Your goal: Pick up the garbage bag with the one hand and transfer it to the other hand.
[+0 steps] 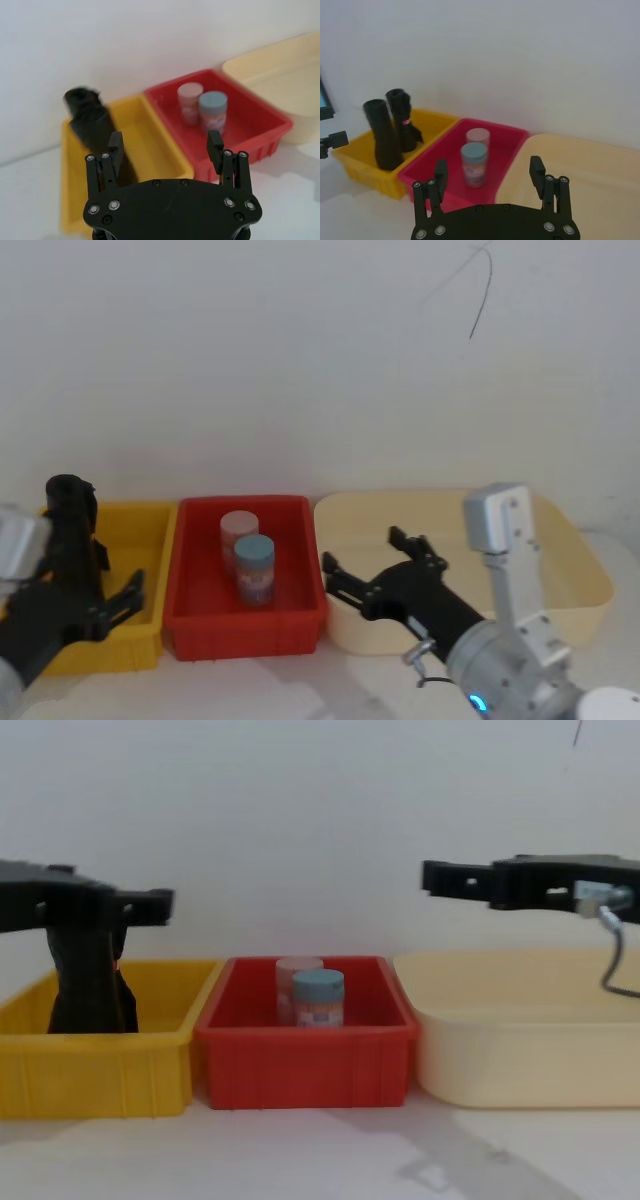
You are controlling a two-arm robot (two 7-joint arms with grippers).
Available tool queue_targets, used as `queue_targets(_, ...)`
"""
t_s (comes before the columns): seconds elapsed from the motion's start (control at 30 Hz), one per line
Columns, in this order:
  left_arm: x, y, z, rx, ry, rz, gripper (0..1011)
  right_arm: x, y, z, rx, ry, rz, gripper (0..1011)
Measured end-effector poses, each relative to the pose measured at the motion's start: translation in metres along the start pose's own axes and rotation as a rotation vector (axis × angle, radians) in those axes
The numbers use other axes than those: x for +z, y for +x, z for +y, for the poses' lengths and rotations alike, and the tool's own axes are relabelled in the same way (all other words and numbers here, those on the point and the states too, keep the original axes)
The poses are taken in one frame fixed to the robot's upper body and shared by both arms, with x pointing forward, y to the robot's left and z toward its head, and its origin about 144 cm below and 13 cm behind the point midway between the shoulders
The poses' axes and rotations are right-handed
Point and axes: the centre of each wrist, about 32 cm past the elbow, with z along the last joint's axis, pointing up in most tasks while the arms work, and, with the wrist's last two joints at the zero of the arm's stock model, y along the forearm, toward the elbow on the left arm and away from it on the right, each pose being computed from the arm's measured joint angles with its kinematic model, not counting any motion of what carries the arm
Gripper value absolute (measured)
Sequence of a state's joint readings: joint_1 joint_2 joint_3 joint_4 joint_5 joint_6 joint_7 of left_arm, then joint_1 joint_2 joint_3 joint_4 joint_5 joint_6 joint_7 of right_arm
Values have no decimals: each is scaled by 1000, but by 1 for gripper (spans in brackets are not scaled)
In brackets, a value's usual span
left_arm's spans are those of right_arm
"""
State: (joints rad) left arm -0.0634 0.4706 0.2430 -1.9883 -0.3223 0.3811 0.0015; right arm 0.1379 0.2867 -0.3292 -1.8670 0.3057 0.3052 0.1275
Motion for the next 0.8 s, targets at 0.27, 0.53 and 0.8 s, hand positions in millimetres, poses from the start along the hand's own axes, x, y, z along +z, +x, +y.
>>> queue_targets(0.27, -16, 18, 26, 57, 37, 38, 1001, -1, -17, 21, 40, -36, -8, 1004)
queue_targets(0.53, -32, 35, 35, 89, 19, 57, 1001, -4, -28, 43, 42, -48, -26, 1004)
queue_targets(0.8, -43, 52, 23, 97, -1, 65, 1001, -5, -34, 63, 36, -54, -46, 1004)
